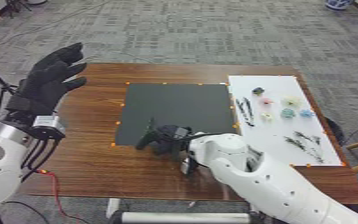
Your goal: Arrange flowers
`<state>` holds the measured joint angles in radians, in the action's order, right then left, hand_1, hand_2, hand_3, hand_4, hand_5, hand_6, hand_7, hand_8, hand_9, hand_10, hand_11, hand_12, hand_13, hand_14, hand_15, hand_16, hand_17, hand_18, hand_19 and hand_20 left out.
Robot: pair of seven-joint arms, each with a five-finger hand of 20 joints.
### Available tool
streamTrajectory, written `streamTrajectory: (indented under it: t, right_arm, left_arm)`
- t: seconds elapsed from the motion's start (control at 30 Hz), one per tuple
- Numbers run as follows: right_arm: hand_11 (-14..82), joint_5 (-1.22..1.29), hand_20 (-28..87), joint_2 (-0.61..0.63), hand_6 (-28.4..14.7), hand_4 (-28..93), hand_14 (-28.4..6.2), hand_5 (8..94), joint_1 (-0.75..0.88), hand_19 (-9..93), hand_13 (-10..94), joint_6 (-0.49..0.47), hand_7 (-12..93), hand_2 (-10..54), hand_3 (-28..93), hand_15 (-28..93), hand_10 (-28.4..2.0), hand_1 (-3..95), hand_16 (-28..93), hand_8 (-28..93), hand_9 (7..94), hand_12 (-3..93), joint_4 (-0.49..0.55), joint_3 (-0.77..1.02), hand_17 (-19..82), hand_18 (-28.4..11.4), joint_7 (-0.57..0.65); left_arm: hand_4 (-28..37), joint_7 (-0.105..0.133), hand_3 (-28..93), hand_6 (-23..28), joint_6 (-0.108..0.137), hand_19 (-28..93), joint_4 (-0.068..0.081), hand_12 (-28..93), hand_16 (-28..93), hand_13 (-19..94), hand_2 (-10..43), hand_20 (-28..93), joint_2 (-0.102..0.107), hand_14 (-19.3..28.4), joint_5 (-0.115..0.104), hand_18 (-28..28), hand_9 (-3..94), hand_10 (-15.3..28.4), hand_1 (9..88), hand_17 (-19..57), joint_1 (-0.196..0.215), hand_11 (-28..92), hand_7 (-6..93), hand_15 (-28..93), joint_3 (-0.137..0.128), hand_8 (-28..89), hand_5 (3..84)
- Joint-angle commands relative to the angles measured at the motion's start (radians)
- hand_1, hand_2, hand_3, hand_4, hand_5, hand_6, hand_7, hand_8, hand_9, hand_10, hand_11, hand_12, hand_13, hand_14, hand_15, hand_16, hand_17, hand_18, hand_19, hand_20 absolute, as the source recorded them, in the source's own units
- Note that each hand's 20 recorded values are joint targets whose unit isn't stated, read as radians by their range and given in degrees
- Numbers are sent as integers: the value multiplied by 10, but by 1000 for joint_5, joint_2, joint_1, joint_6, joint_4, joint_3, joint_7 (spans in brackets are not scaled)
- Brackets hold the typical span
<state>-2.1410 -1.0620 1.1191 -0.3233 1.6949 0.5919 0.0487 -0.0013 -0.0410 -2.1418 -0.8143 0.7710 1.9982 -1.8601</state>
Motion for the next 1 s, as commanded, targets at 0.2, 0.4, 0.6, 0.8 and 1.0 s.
streamTrajectory:
  t: [0.2,0.4,0.6,0.8,1.0]
  right_arm:
    - [677,35,458,73,39,-117,-113,441,74,871,766,-41,188,146,932,863,-122,200,344,-155,771,390,39,58,344,-235,-8]
    - [671,269,460,69,37,-141,-112,434,168,866,759,-114,186,121,931,863,-124,206,347,-153,763,390,104,177,337,-234,-77]
    - [666,278,462,99,36,-165,-114,432,193,862,750,-46,184,104,932,864,-128,210,345,-152,756,387,160,192,331,-234,-73]
    - [669,205,463,134,30,-140,-114,431,168,862,753,87,180,118,932,866,-127,213,336,-149,759,380,153,173,332,-235,53]
    - [668,138,458,150,5,-119,-113,413,149,865,754,211,167,118,932,866,-126,218,338,-137,757,382,144,160,334,-234,146]
  left_arm:
    - [-252,-3,701,11,15,386,-6,224,-16,37,-76,102,-11,113,0,199,135,83,261,-145,5,123,195,361,-6,-87,204]
    - [-253,-1,701,12,13,386,-7,225,-17,37,-75,102,-14,114,0,199,135,83,262,-144,9,124,194,362,-10,-88,205]
    - [-253,-1,701,11,14,388,-11,225,-18,38,-75,102,-16,113,0,199,135,83,262,-145,17,125,196,362,-17,-87,205]
    - [-253,-1,702,11,15,388,-9,224,-18,37,-74,102,-15,113,0,199,135,83,261,-145,14,124,197,362,-7,-89,205]
    - [-253,0,702,10,20,389,-12,224,-18,37,-74,102,-18,114,-2,199,135,83,260,-144,25,125,200,363,-17,-89,205]
